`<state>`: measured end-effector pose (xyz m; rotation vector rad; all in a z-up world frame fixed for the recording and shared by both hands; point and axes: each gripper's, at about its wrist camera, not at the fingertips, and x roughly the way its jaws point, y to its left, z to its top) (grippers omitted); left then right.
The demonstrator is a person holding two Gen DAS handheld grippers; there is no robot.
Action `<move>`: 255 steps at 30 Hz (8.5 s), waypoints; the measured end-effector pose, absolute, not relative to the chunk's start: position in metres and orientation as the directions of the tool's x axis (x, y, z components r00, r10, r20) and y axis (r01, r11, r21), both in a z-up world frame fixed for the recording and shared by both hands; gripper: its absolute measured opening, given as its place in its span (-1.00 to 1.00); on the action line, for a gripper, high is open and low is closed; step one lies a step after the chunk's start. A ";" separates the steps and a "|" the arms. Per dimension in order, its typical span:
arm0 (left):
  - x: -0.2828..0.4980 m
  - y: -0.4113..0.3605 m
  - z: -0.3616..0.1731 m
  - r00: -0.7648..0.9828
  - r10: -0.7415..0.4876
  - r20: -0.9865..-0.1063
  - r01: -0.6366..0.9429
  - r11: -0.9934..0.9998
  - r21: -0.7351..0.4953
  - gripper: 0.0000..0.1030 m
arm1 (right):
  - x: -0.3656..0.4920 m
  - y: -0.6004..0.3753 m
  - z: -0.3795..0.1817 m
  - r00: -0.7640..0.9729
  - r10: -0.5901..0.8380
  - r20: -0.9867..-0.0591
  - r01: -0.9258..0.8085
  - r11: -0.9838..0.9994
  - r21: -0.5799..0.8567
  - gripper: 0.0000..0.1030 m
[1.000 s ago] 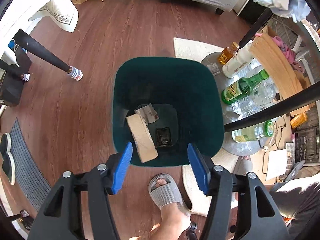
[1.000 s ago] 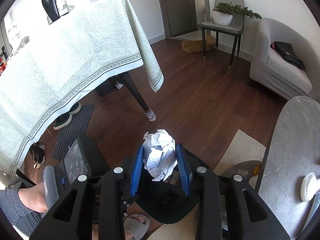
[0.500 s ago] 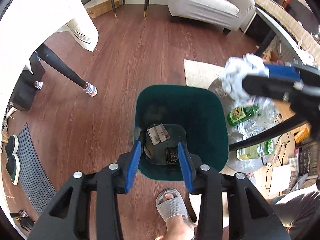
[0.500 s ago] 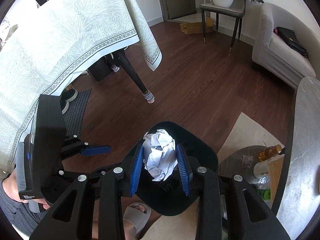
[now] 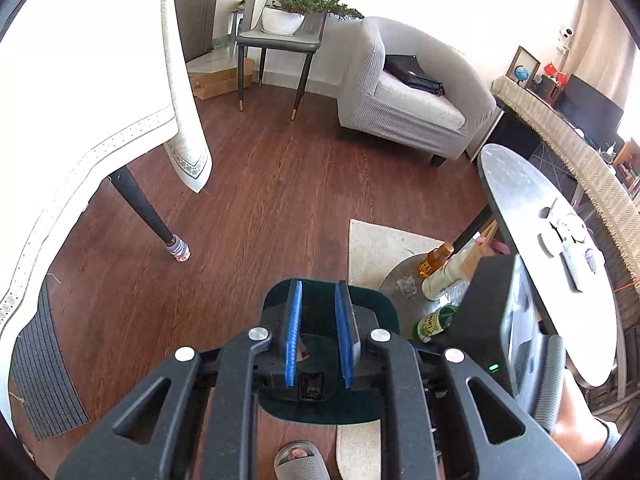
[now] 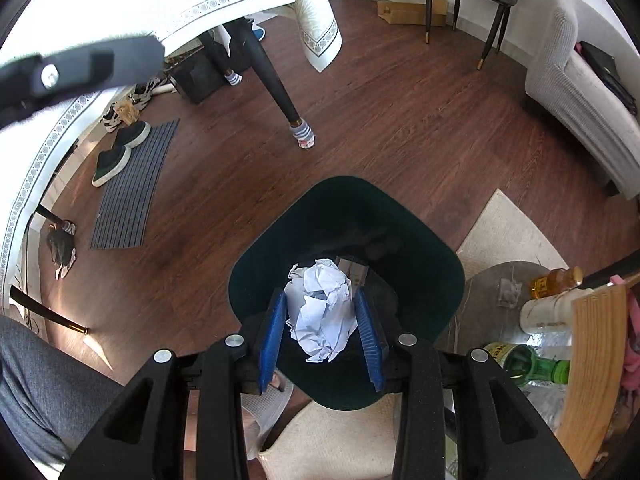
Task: Collect trash
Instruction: 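Open the right tool over the green bin to drop the crumpled paper, then move both open tools back over the table, then grasp the blue-and-white tissue pack with the left tool while the right grasps the crumpled white paper, then carry both items over the green bin while the left tool opens, dropping the tissue pack, then open the right tool over the green bin to drop the crumpled paper, then move both open tools back over the table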
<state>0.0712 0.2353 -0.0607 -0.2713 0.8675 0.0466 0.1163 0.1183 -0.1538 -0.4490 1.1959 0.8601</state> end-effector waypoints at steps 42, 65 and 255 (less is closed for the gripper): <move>0.086 0.075 0.019 0.787 -0.114 -0.607 -0.010 0.980 -0.197 0.23 | 0.128 -0.118 0.025 0.550 0.521 -0.652 -0.605 0.787 0.118 0.15; 0.131 -0.088 -0.038 0.660 -0.223 -0.717 0.150 0.975 -0.165 0.63 | 0.159 -0.297 0.001 0.671 0.355 -0.650 -0.340 0.927 0.155 0.55; 0.099 0.097 0.015 0.765 -0.176 -0.619 0.045 0.974 -0.221 -0.22 | 0.145 -0.072 -0.014 0.460 0.425 -0.779 -0.644 0.764 0.036 -0.19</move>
